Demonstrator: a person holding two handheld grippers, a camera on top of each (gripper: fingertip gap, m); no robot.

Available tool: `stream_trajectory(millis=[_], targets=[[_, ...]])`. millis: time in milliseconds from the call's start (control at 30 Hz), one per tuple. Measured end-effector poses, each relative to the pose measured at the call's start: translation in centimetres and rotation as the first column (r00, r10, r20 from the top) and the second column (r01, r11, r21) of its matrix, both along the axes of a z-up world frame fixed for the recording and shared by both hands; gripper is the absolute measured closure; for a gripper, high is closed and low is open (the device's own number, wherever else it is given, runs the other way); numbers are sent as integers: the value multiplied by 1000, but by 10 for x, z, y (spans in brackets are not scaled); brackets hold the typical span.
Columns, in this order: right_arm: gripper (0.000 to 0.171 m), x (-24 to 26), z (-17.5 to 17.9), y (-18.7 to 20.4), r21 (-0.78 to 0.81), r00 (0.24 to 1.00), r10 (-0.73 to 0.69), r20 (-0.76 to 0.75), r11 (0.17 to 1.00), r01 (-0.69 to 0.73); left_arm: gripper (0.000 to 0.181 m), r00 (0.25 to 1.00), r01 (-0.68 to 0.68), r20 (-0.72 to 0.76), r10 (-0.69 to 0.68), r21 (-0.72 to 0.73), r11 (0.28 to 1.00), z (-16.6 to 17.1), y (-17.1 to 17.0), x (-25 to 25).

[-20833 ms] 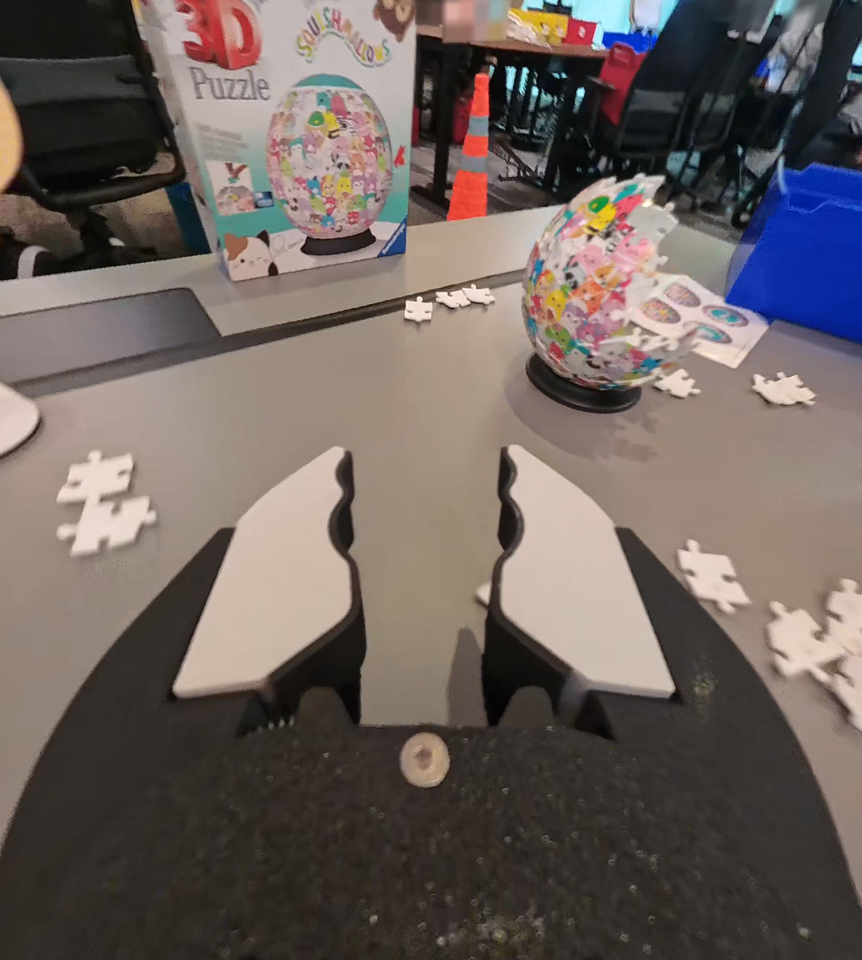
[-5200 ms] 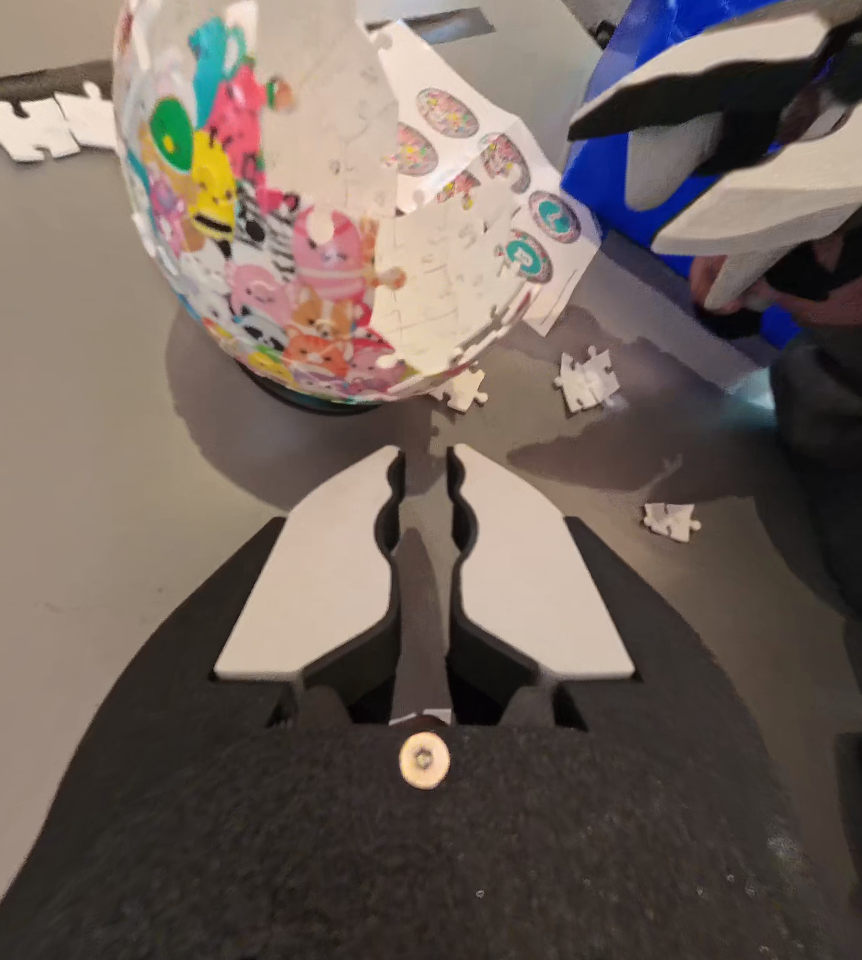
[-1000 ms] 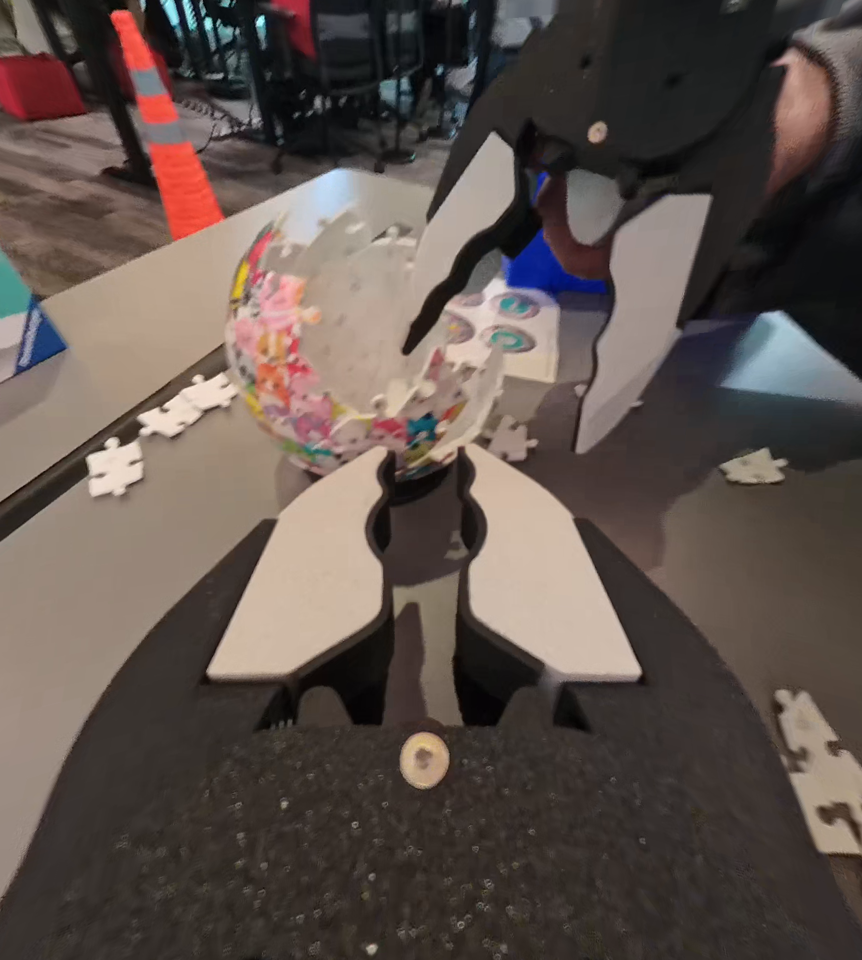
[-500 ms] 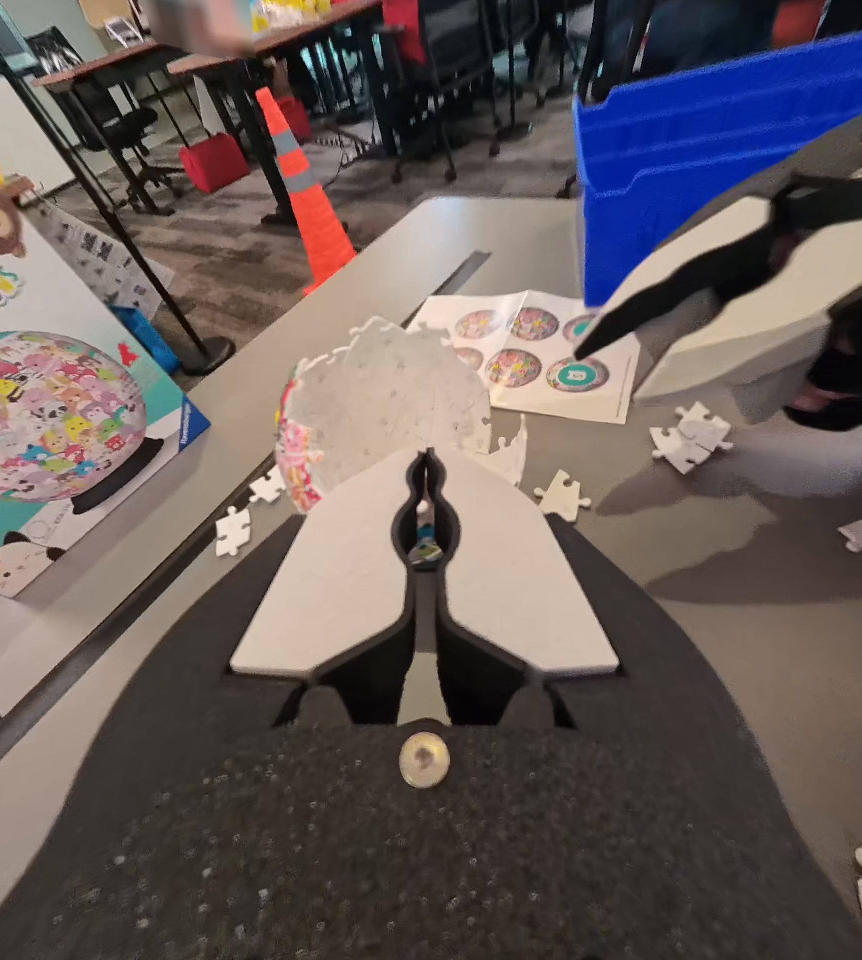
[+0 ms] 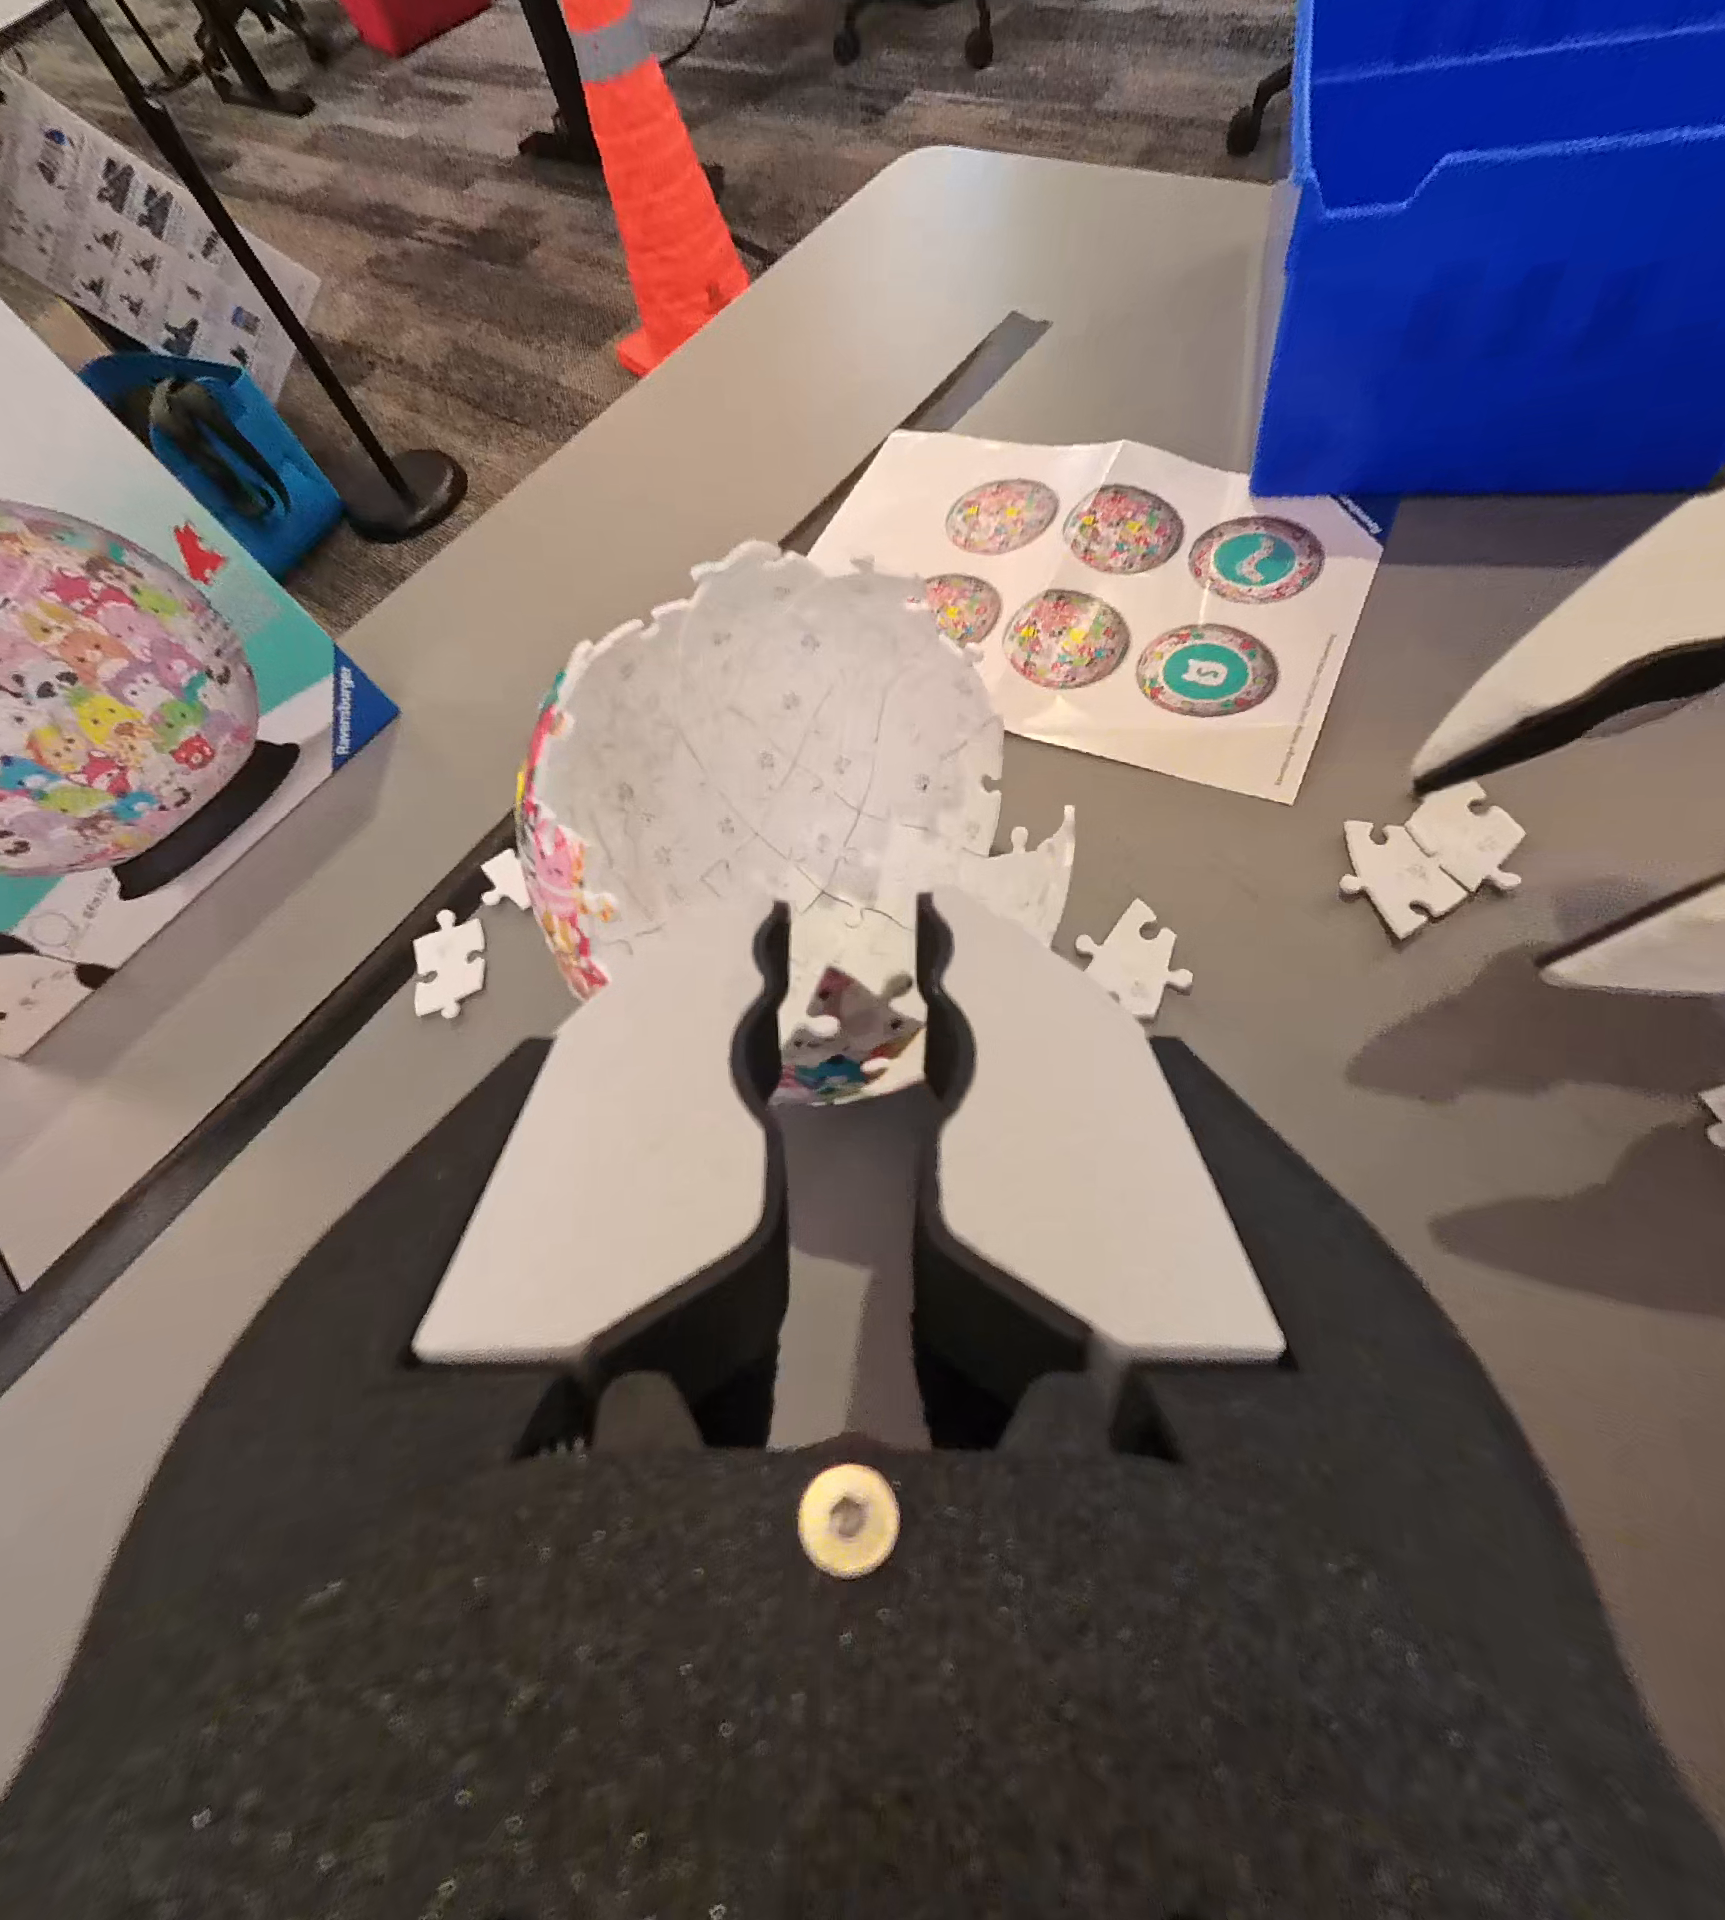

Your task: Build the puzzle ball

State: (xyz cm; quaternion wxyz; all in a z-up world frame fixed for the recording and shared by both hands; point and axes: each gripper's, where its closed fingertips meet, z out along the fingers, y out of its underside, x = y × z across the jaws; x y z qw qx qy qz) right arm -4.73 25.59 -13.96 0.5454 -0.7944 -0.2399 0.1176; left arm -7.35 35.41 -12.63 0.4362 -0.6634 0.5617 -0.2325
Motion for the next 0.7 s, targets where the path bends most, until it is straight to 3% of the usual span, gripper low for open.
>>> stream_trajectory(millis=[267, 700], targets=[[136, -5, 2, -2, 12, 1000, 19, 10, 1000, -19, 159, 998, -14, -65, 19, 65, 998, -13, 0, -4], [135, -11, -8, -2, -22, 999, 44, 8, 999, -44, 161, 998, -19, -54, 24, 93, 996, -17, 3, -9]])
